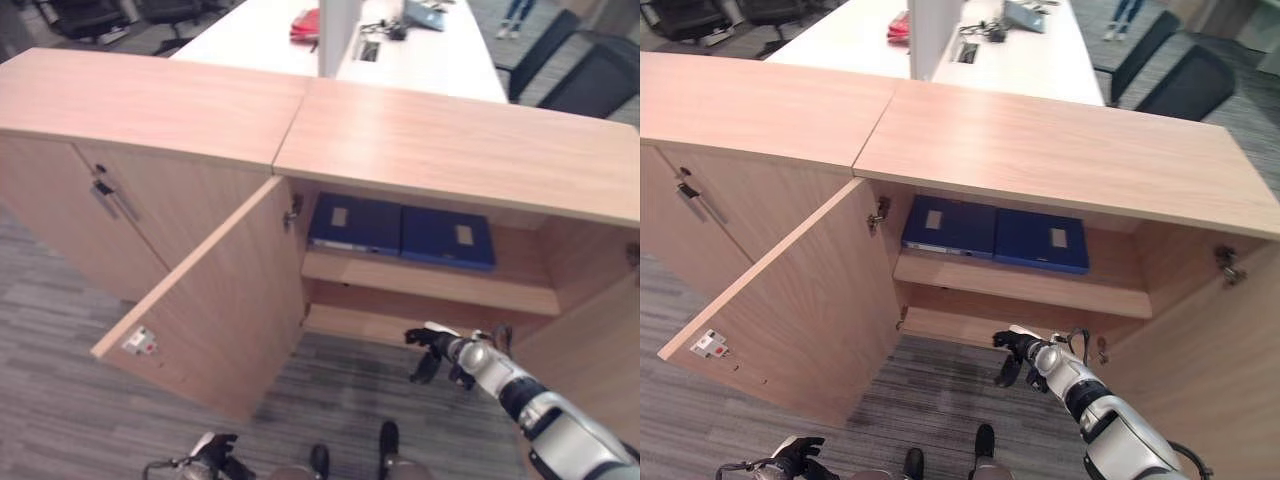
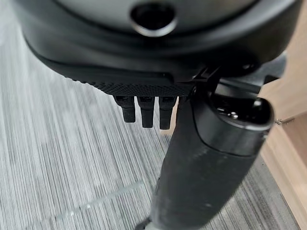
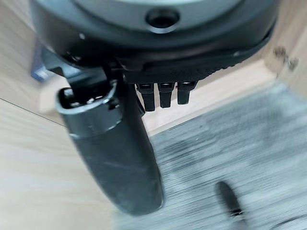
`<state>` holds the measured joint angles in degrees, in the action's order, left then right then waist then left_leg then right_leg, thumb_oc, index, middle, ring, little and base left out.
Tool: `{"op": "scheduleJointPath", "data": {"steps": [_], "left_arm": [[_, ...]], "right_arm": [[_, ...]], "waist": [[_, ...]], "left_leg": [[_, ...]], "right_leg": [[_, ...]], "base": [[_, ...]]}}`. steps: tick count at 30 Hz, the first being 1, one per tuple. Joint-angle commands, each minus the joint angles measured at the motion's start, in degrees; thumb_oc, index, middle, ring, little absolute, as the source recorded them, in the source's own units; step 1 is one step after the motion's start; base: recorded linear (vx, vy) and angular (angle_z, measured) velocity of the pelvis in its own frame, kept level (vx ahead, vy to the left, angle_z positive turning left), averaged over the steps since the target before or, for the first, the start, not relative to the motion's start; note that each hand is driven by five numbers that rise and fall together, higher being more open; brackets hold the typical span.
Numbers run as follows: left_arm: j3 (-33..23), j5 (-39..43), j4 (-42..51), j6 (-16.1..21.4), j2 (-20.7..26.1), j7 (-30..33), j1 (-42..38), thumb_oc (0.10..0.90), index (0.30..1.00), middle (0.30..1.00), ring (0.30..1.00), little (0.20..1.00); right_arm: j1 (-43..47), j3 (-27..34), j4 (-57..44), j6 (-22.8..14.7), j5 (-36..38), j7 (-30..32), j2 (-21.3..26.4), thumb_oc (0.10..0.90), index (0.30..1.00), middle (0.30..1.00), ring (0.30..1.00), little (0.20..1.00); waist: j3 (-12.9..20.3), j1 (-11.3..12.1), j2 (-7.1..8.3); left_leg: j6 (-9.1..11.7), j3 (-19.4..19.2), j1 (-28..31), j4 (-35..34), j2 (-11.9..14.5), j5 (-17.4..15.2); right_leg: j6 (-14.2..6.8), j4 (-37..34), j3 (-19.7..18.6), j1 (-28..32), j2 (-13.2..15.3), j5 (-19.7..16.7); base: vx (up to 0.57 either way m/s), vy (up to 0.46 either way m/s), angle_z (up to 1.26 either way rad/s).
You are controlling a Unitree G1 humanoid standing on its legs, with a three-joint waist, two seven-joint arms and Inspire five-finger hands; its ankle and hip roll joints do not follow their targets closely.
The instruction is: Put the empty folder in the office cabinet
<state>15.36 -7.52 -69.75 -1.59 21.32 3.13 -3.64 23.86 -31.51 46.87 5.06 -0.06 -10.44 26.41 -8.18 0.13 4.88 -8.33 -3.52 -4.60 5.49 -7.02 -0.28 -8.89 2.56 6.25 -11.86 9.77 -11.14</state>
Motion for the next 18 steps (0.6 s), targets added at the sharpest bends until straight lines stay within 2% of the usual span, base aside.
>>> {"op": "scheduleJointPath", "data": {"steps": [1,2,3,4,5,6,7,8,10,11,13,16,18], "left_arm": [[-0.38,-4.00,-2.58,-0.03,1.16,0.40,-0.97,0.800,0.900,0.900,0.900,0.900],[-0.65,-4.39,-2.99,-0.11,0.85,0.46,-0.76,0.800,0.900,0.900,0.900,0.900],[-0.63,-4.39,-3.00,-0.10,0.86,0.47,-0.78,0.800,0.900,0.900,0.900,0.900],[-0.86,-4.68,-3.06,-0.28,-0.09,0.23,-0.38,0.800,0.900,0.900,0.900,0.900],[-1.04,-4.73,-3.18,-0.27,-0.40,0.09,-0.15,0.800,0.900,0.900,0.900,0.900],[-1.24,-5.08,-3.20,-0.31,-0.66,-0.20,0.04,0.800,0.900,0.900,0.900,0.900],[-1.34,-5.41,-3.26,-0.38,-0.83,-0.41,0.03,0.800,0.900,0.900,0.900,0.900],[-1.73,-5.85,-3.25,-0.43,-1.08,-0.61,0.46,0.800,0.900,0.900,0.900,0.900],[-1.76,-5.93,-2.92,-0.30,-1.64,-0.68,0.89,0.800,0.900,0.900,0.900,0.900],[-1.54,-6.03,-2.87,-0.25,-1.94,-0.74,1.10,0.800,0.900,0.900,0.900,0.900],[-1.32,-6.11,-2.67,-0.15,-2.37,-0.84,1.22,0.800,0.900,0.900,0.900,0.900],[-1.27,-5.94,-2.99,-0.15,-2.95,-0.43,0.90,0.800,0.900,0.900,0.900,0.900],[-1.55,-5.67,-3.14,-0.16,-2.95,-0.28,0.68,0.800,0.900,0.900,0.900,0.900]], "right_arm": [[2.05,7.16,-1.59,-2.51,6.85,5.40,5.51,0.800,0.900,0.900,0.900,0.900],[0.82,8.82,-1.22,-2.72,8.17,6.23,4.95,0.800,0.900,0.900,0.900,0.900],[0.81,8.85,-1.23,-2.72,8.17,6.23,4.94,0.800,0.900,0.900,0.900,0.900],[-2.60,11.74,-1.87,-3.27,9.95,7.26,4.14,0.800,0.900,0.900,0.900,0.900],[-4.07,12.72,-2.05,-3.47,10.51,7.55,3.86,0.800,0.900,0.900,0.900,0.900],[-6.15,14.47,-2.71,-3.67,11.57,8.06,3.68,0.800,0.900,0.900,0.900,0.900],[-8.70,16.36,-4.01,-3.59,12.21,8.27,3.76,0.800,0.900,0.900,0.900,0.900],[-13.07,19.71,-4.29,-3.90,13.05,8.66,3.43,0.800,0.900,0.900,0.900,0.900],[-16.28,22.88,-3.53,-4.25,14.51,9.53,2.65,0.800,0.900,0.900,0.900,0.900],[-17.10,24.02,-2.18,-4.37,15.16,9.92,2.10,0.800,0.900,0.900,0.900,0.900],[-19.09,26.39,-0.70,-4.26,16.05,11.06,0.81,0.800,0.900,0.900,0.900,0.900],[-21.10,27.73,-0.87,-4.72,17.93,12.16,-0.90,0.800,0.900,0.900,0.900,0.900],[-21.35,27.76,-0.40,-4.86,18.22,12.22,-1.25,0.800,0.900,0.900,0.900,0.900]], "waist": [[-1.61,-0.21,-1.75],[-1.98,0.02,-2.19],[-1.90,0.06,-2.13],[-2.01,-0.14,-2.88],[-1.75,-0.19,-3.04],[-1.36,-0.52,-3.29],[-0.90,-0.76,-3.01],[-0.11,-1.33,-3.02],[0.79,-1.74,-3.12],[1.26,-1.92,-3.20],[2.25,-2.14,-2.72],[3.27,-2.64,-1.48],[3.40,-2.85,-1.33]], "left_leg": [[3.21,3.87,9.21,-10.49,-0.16,-3.71],[3.19,2.32,9.64,-10.49,0.27,-3.84],[3.17,2.28,9.50,-10.49,0.21,-3.75],[3.34,0.36,10.08,-10.49,1.26,-3.72],[3.36,-0.33,10.35,-10.49,1.65,-3.92],[3.54,-0.74,11.27,-10.49,2.25,-4.93],[3.21,-1.83,10.70,-10.49,2.16,-4.22],[3.06,-3.37,10.62,-10.49,2.55,-4.50],[2.85,-5.14,10.53,-10.49,2.80,-4.88],[2.94,-5.17,11.16,-10.49,2.89,-5.99],[2.47,-7.56,11.49,-10.49,2.68,-6.64],[2.48,-10.36,11.97,-10.49,2.26,-7.37],[2.54,-10.89,11.91,-10.49,2.41,-7.27]], "right_leg": [[0.87,1.81,1.26,-0.87,-1.66,3.87],[0.77,2.69,4.24,-0.47,-0.64,4.48],[0.76,2.60,4.19,-0.58,-0.60,4.36],[1.30,4.78,9.74,0.74,1.83,6.16],[1.51,5.84,10.67,1.27,2.55,6.85],[1.02,7.36,10.45,2.31,2.96,8.19],[1.57,7.75,10.52,2.49,3.83,7.20],[1.27,8.87,9.58,3.52,4.73,7.27],[0.81,9.12,9.06,4.43,5.78,6.94],[-0.08,9.29,8.51,5.21,5.99,7.67],[-1.23,8.60,8.16,5.84,7.46,5.76],[-2.29,4.17,7.90,7.52,7.36,4.19],[-2.49,2.92,7.53,7.44,6.92,3.97]], "base": [[-0.12,0.118,-0.46],[-0.09,0.076,-0.47],[-0.14,0.120,-0.76],[-0.10,0.092,-0.80],[-0.04,0.103,-0.91],[-0.02,0.049,-0.72],[-0.02,0.050,-1.05],[-0.07,0.044,-0.92],[0.04,0.026,-0.57],[0.09,0.017,-0.51],[0.09,-0.015,-0.70],[0.05,-0.060,-0.64],[0.02,-0.079,-1.00]]}}
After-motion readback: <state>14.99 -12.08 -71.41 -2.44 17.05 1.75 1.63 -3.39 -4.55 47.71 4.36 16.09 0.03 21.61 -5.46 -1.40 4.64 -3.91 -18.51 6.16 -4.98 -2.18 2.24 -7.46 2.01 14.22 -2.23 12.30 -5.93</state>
